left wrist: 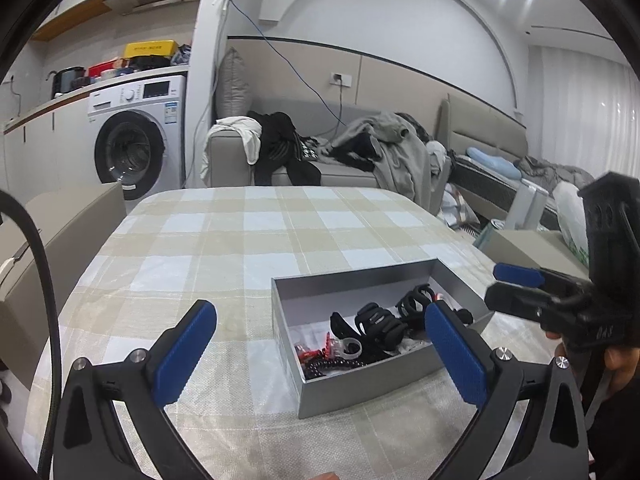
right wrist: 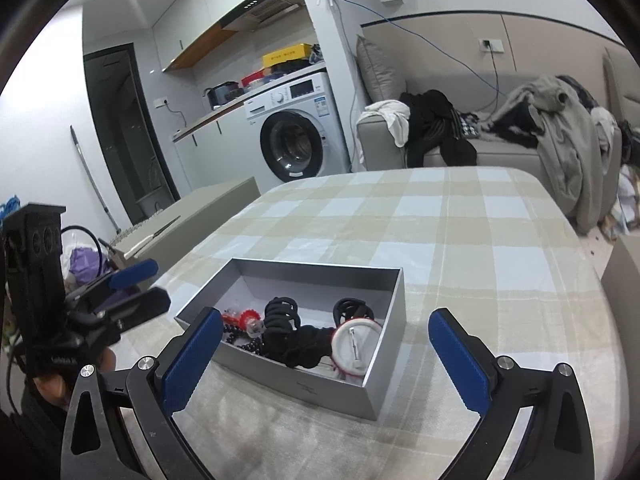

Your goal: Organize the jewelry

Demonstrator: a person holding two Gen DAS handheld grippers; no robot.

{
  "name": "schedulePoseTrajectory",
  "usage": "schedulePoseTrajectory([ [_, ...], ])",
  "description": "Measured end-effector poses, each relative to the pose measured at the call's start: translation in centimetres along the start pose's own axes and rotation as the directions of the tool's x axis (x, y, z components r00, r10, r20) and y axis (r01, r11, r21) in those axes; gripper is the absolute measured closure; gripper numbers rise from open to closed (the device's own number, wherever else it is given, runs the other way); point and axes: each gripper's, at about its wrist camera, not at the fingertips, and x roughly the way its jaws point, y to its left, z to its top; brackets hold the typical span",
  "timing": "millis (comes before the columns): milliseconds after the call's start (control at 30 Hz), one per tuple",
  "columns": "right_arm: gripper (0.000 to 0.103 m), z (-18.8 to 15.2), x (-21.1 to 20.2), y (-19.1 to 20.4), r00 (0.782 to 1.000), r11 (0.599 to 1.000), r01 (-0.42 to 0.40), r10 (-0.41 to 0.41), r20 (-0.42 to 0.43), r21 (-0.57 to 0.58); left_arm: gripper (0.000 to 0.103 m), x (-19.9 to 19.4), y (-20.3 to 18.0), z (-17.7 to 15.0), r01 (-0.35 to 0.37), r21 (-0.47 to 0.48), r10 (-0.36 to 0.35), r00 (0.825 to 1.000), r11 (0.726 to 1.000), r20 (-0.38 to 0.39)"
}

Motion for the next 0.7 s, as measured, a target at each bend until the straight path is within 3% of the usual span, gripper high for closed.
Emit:
schedulePoseTrajectory([
  [267, 0.0, -0.8, 0.0, 0.8, 0.996, 0.993, 0.049, -0.041, 0.078, -0.105, 0.001, 0.7, -0.2, -0.8, -0.036, 0.023, 0.036, 0.999, 0.999, 0.006],
  [700, 0.0, -0.8, -0.8, 0.1, 0.991, 0.996, 0.039, -0.028, 0.133, -0.077, 0.001, 0.6, -0.2, -1.2, -0.042, 0.035, 0.041, 0.999, 0.999, 0.013],
])
